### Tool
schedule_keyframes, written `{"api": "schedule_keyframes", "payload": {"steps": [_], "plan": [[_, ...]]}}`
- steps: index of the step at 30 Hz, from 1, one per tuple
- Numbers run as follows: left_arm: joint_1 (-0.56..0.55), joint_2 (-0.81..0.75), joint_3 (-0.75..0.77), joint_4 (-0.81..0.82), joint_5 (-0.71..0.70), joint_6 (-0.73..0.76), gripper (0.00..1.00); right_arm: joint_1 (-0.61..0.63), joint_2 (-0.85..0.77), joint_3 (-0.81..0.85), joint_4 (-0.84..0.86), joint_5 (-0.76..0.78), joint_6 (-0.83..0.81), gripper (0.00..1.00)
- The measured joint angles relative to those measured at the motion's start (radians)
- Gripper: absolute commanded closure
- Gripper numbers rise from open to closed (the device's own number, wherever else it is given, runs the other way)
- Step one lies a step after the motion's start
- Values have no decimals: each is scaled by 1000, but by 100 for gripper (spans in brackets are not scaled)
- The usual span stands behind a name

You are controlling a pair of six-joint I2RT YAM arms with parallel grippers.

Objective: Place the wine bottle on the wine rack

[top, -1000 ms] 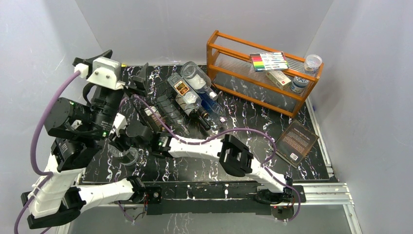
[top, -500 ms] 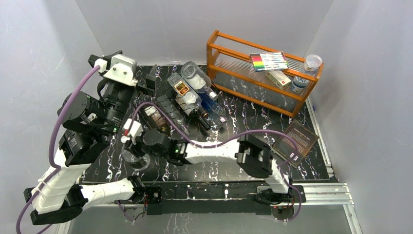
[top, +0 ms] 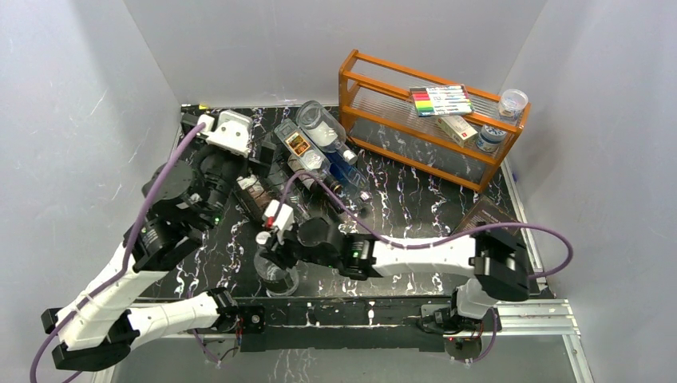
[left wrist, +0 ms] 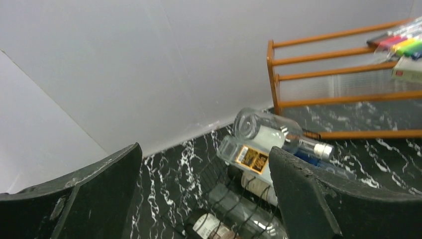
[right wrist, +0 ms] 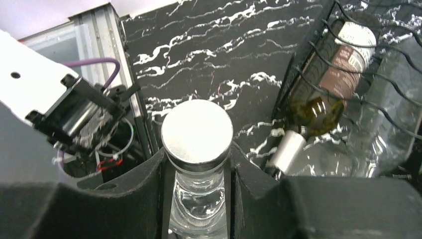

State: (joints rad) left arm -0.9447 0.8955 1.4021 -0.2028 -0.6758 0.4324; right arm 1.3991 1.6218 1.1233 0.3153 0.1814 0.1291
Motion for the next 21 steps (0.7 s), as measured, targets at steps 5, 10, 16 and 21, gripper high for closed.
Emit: {"api": "schedule_keyframes", "payload": {"steps": [5, 10, 16, 21], "plan": [[0, -1, -75, -27, -43, -57, 2, 0, -133, -116, -41, 19, 25, 100], [0, -1, -122, -46, -119, -75, 2, -23, -241, -203, -73, 43, 75, 100], [0, 3, -149, -47, -139, -112, 2, -111, -379, -309, -109, 72, 157, 100], [9, 52, -191, -63, -73, -203, 2, -202, -483, -369, -157, 96, 212, 100]]}}
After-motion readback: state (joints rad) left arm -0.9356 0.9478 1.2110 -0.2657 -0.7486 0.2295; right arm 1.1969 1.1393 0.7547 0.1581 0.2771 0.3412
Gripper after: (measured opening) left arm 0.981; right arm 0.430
